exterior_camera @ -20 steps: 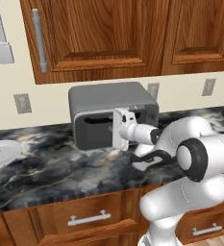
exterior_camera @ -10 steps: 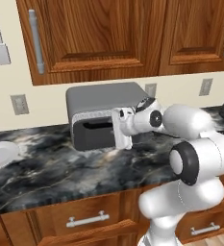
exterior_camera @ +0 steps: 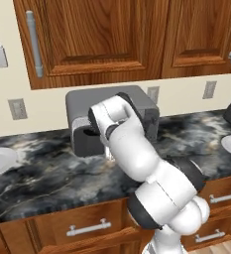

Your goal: Open the toaster oven door. Place the bread on the top rack in the toaster oven and place the chicken drumstick on the bottom rack.

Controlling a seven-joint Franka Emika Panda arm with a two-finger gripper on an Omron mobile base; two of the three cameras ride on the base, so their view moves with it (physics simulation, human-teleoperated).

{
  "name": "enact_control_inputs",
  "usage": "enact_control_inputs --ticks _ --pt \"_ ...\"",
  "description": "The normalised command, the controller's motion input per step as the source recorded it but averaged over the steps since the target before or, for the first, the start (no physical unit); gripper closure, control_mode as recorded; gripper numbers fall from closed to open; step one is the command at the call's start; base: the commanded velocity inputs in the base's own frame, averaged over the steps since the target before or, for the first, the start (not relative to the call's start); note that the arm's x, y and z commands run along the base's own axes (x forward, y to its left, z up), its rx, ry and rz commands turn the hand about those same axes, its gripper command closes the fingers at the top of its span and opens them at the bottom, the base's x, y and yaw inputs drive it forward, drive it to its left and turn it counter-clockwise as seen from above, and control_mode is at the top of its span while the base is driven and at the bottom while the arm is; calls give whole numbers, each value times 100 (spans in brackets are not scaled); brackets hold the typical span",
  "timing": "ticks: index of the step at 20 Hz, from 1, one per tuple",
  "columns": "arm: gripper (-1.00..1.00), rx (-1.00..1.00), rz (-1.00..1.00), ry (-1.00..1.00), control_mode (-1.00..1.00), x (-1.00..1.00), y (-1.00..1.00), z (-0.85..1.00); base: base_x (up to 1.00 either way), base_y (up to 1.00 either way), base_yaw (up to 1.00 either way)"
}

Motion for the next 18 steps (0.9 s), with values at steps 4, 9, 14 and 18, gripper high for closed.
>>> enact_control_inputs --ticks 4,9,14,18 --pt "100 -63 0 100 -100 -49 100 -28 0 0 0" --pt "100 -58 0 100 -100 -57 100 -27 0 0 0" --pt "100 -49 0 100 -100 -69 100 -26 0 0 0" --pt "100 -46 0 100 -100 -72 100 -27 0 0 0"
